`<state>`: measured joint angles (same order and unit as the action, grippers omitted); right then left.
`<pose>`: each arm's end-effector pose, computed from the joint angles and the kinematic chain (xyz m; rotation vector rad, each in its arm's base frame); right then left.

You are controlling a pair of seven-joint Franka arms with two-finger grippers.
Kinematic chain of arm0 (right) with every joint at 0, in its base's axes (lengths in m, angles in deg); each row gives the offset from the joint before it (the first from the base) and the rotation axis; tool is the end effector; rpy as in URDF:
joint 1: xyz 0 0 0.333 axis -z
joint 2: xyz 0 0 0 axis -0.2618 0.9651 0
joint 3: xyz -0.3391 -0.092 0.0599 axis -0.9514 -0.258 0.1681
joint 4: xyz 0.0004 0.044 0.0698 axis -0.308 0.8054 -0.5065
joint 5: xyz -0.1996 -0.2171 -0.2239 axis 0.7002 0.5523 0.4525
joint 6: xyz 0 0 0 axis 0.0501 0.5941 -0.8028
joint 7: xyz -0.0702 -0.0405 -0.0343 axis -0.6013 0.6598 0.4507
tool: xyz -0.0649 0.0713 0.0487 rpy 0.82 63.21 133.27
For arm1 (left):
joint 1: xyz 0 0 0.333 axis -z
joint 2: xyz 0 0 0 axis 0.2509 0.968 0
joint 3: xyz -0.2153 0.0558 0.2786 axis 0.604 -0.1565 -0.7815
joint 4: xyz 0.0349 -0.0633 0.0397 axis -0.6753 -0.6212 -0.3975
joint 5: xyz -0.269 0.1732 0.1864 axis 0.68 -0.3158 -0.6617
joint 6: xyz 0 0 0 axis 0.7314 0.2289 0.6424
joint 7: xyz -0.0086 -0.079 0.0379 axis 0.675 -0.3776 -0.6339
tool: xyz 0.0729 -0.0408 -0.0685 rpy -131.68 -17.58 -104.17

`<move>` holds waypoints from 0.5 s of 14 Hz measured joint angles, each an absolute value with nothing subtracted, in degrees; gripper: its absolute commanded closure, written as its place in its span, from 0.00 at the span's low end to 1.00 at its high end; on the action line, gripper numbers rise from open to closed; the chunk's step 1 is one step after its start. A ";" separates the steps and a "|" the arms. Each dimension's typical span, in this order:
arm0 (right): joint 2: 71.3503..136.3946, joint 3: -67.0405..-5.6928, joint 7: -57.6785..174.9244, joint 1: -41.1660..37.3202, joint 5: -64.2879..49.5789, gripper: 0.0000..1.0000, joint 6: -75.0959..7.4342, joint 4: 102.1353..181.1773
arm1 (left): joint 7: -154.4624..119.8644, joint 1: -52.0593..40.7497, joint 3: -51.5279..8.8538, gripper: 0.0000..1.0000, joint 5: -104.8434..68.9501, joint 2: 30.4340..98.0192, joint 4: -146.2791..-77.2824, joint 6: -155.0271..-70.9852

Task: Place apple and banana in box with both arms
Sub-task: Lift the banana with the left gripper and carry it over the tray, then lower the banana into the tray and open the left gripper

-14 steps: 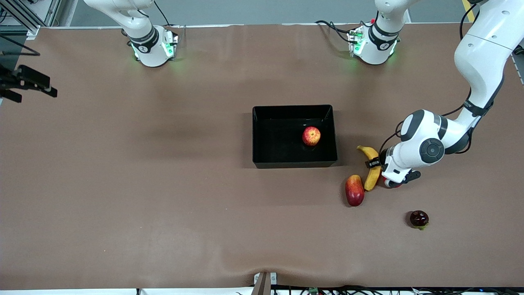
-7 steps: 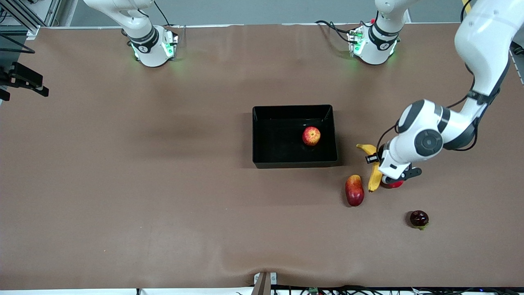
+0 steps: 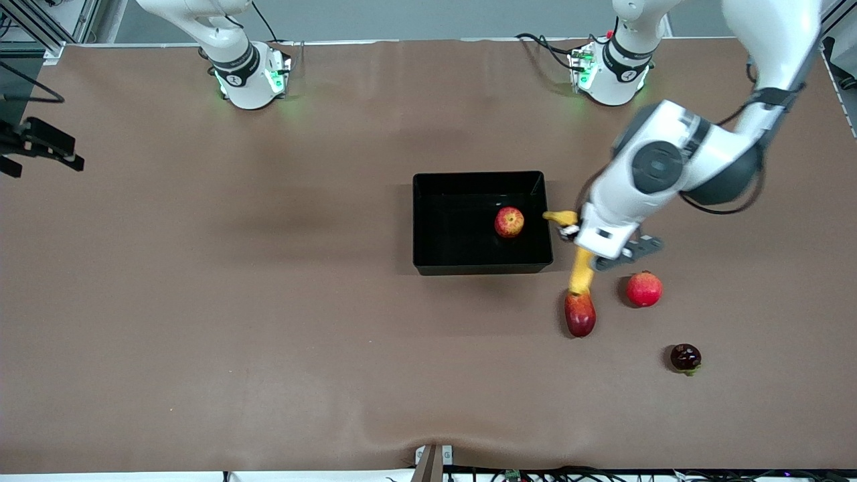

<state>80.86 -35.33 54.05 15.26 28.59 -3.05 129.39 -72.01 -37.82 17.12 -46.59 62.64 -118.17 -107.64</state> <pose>0.5239 -0.0389 0.6781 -3.1162 -0.1410 0.0630 0.5378 -0.2566 0.4226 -3.0328 -0.5467 0.1611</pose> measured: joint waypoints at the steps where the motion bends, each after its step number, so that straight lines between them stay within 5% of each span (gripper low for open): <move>1: 80.86 -35.30 54.05 15.25 28.59 0.00 -3.32 129.85 | -76.31 -34.42 17.04 1.00 -46.59 63.67 -117.91 -107.66; 7: 80.83 -35.15 57.15 15.15 27.08 0.00 -3.10 130.18 | -96.90 -16.05 10.46 1.00 -49.00 73.09 -111.76 -108.28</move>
<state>80.83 -35.15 57.15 15.15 27.08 -3.10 130.18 -96.90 -16.05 10.46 -49.00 73.09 -111.76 -108.28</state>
